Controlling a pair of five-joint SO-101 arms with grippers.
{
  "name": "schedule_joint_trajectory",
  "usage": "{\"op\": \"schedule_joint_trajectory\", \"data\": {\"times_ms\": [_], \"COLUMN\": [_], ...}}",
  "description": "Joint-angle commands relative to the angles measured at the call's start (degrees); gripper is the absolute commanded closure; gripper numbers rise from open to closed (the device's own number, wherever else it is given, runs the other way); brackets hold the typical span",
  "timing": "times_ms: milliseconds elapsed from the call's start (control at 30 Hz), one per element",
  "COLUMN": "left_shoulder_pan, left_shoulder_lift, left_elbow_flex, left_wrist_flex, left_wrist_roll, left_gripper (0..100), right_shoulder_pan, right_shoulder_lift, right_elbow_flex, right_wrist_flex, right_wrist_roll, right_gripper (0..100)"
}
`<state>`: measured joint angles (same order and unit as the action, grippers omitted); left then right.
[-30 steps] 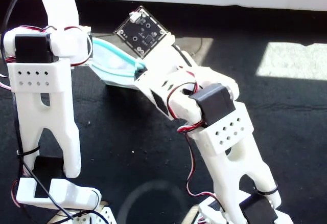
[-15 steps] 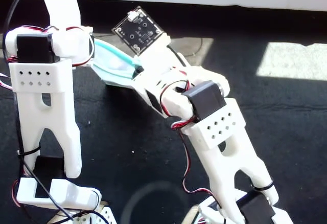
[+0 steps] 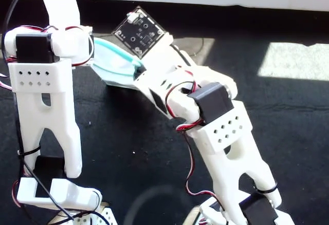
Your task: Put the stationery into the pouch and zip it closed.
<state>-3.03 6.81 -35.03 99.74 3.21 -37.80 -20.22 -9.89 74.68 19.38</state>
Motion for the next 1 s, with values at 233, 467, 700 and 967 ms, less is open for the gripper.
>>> {"op": "schedule_joint_trajectory", "data": {"times_ms": [233, 467, 700, 967], "left_shoulder_pan": [0.48, -1.54, -3.82, -2.33], "left_shoulder_lift": [-9.54, -16.66, -29.23, -32.40], "left_elbow_flex": [-9.01, -11.03, -6.64, 23.69], "left_wrist_flex": [0.35, 0.44, 1.05, -9.05], "left_wrist_roll": [0.18, 0.44, 0.26, 0.35], "left_gripper": [88, 72, 80, 97], "right_shoulder_pan": [4.97, 5.05, 5.05, 7.34], "right_shoulder_lift": [-2.33, -2.24, 1.71, 13.32], "right_elbow_flex": [-2.86, -2.86, -7.60, -21.85], "right_wrist_flex": [-1.10, -1.19, -6.02, -5.23], "right_wrist_roll": [0.79, 0.70, 0.44, 0.44], "right_gripper": [99.3, 99.3, 99.3, 99.3]}}
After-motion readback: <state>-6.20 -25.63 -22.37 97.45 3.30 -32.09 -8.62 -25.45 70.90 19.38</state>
